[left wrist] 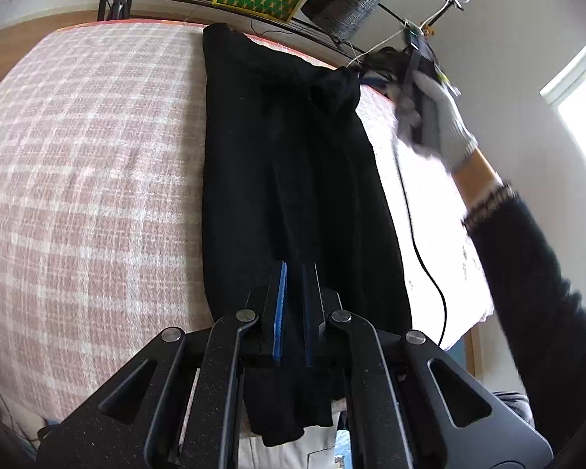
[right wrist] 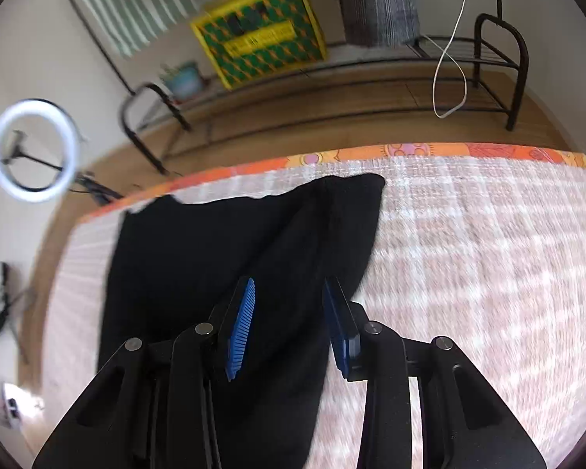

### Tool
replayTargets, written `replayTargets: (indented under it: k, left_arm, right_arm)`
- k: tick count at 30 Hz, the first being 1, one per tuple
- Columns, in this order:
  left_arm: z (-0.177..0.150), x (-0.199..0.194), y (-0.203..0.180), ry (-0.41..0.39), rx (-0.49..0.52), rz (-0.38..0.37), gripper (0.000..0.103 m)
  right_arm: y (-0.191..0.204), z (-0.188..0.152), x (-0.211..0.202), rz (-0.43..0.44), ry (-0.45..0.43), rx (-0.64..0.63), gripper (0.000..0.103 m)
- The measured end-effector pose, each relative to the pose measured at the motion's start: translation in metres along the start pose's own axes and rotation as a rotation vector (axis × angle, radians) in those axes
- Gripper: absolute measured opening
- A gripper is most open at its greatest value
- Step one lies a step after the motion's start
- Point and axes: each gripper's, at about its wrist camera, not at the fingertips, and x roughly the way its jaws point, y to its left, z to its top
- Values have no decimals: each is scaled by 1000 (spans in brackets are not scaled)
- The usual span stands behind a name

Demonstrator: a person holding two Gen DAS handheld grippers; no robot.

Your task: Fold large clothes

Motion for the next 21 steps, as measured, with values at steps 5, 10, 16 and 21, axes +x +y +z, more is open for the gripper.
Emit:
replayTargets:
  k: [5,10,16,21]
  left_arm:
    - [4,3,7,12,-30,-14,4]
    - [-1,1,7,37,-31,-41,4]
    - [-4,-6,7,39,-32,-49,4]
    - [-7,-10,7,40,-32,-56,4]
  right_arm:
    - [17,28,41,-118,79,46,34]
    - [22,32,57,-179,115,32,34]
    - [25,27,72,-257,131,-49,13]
    - [25,27,47,-241,76,-47,3]
